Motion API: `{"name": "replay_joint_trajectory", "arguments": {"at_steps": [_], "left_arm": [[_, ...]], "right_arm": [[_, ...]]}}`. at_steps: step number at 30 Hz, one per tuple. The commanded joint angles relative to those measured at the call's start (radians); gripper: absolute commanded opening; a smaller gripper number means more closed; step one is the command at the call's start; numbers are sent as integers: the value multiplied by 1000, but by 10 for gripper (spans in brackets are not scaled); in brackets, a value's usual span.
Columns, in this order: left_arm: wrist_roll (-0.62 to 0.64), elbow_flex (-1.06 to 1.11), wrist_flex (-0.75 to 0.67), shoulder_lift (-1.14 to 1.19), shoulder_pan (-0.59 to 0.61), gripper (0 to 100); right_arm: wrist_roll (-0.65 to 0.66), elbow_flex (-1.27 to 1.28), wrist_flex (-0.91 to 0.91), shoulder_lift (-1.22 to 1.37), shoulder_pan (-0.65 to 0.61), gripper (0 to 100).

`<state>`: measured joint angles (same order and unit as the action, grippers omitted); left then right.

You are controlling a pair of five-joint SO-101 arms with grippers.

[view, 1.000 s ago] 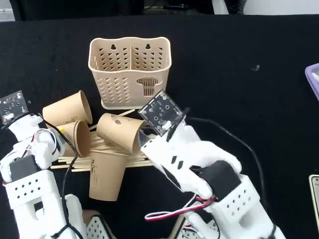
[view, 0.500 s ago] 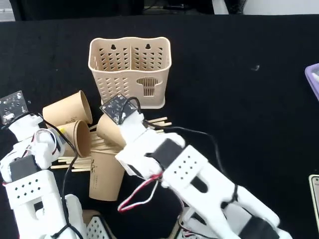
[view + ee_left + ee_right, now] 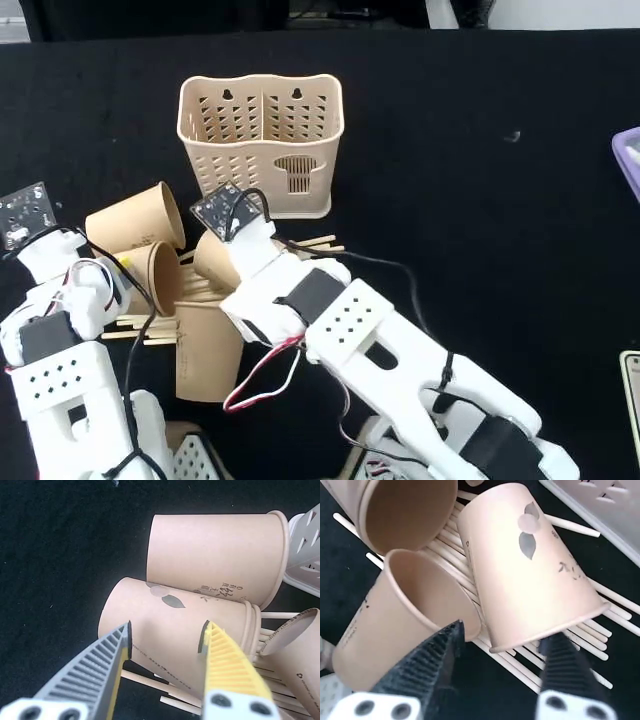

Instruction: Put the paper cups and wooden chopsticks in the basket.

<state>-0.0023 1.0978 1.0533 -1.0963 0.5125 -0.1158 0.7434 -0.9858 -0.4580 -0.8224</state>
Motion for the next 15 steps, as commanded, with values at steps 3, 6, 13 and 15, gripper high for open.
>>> {"name": "replay_joint_trajectory", "arguments": {"at_steps": [3, 6, 13, 15], "left_arm": [[3, 12, -5, 0, 2, 241], [3, 12, -5, 0, 5, 241], [3, 12, -5, 0, 2, 241], [3, 12, -5, 0, 2, 241]], "right_arm": [[233, -35, 8, -96, 75, 25], [299, -25, -38, -193, 112, 12], [471, -65, -242, -515, 213, 11], [542, -101, -301, -575, 245, 11]]}}
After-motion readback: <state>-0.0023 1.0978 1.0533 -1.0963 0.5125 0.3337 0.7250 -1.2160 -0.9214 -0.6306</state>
